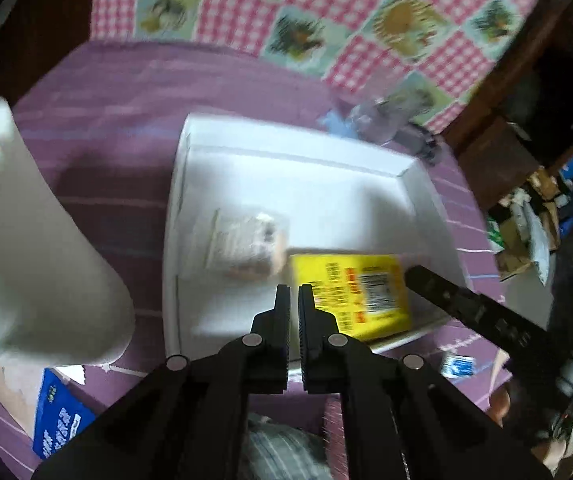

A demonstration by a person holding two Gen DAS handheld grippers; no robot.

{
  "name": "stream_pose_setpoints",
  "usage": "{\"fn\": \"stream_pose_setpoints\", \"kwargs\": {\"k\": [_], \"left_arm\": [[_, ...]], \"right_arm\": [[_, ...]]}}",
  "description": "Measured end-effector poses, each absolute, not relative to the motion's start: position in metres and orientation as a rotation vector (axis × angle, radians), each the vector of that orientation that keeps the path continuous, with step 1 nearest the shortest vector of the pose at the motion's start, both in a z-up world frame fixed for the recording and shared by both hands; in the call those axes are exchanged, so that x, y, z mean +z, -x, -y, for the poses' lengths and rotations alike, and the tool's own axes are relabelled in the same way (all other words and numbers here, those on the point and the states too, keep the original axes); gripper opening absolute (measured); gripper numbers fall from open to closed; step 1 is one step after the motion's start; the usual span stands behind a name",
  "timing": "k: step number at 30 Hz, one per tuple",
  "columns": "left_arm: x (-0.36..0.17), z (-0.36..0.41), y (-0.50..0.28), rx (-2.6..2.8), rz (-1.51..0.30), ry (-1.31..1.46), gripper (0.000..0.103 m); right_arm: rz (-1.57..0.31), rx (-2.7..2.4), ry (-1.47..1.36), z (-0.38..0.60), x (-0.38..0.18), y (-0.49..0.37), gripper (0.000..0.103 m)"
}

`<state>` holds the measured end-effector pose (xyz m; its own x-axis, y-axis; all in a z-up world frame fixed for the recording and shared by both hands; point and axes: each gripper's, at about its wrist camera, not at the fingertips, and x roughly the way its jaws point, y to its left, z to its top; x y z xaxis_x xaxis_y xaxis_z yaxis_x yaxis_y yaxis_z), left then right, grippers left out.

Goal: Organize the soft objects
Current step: 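Open the left gripper to release the yellow packet into the box, then move the right gripper to the pink glittery sponge on the pile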

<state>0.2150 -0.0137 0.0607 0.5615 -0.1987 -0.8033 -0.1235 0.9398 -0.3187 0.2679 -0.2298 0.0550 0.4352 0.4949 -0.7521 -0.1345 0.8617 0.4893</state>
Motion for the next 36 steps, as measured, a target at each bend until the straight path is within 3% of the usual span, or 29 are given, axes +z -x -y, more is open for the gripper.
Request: {"fn": "stream_pose_setpoints", "kwargs": {"k": [3, 5, 6, 7, 8, 10, 12, 19, 36], "left_arm": [[0.081, 0.025, -0.202, -0.056, -0.904, 0.267, 0.02], [0.094, 0.033, -0.192, -0.047, -0.825, 0.215, 0.057], [0.101, 0.035, -0.183, -0.043, -0.767, 0.2, 0.066], [0.107, 0.036, -0.174, -0.042, -0.704, 0.189, 0.083], [0.112, 0.038, -0.165, -0.043, -0.643, 0.176, 0.085], [0.118, 0.039, -0.154, -0.04, -0.575, 0.163, 0.085], [0.122, 0.035, -0.145, -0.025, -0.554, 0.163, 0.085], [0.125, 0.021, -0.115, 0.04, -0.559, 0.183, 0.085], [0.1, 0.012, -0.04, 0.04, -0.579, 0.092, 0.085]], "right_arm": [[-0.983, 0.438, -0.382, 0.234, 0.074, -0.259, 0.023], [-0.918, 0.455, -0.357, 0.236, 0.091, -0.251, 0.024], [-0.873, 0.463, -0.327, 0.235, 0.102, -0.244, 0.027], [-0.831, 0.468, -0.304, 0.233, 0.109, -0.239, 0.033], [-0.78, 0.468, -0.287, 0.232, 0.117, -0.233, 0.039], [-0.64, 0.451, -0.288, 0.235, 0.131, -0.218, 0.076], [-0.523, 0.417, -0.324, 0.242, 0.139, -0.204, 0.089], [-0.552, 0.361, -0.382, 0.253, 0.145, -0.203, 0.09], [-0.594, 0.381, -0.123, 0.256, 0.142, -0.116, 0.09]]}}
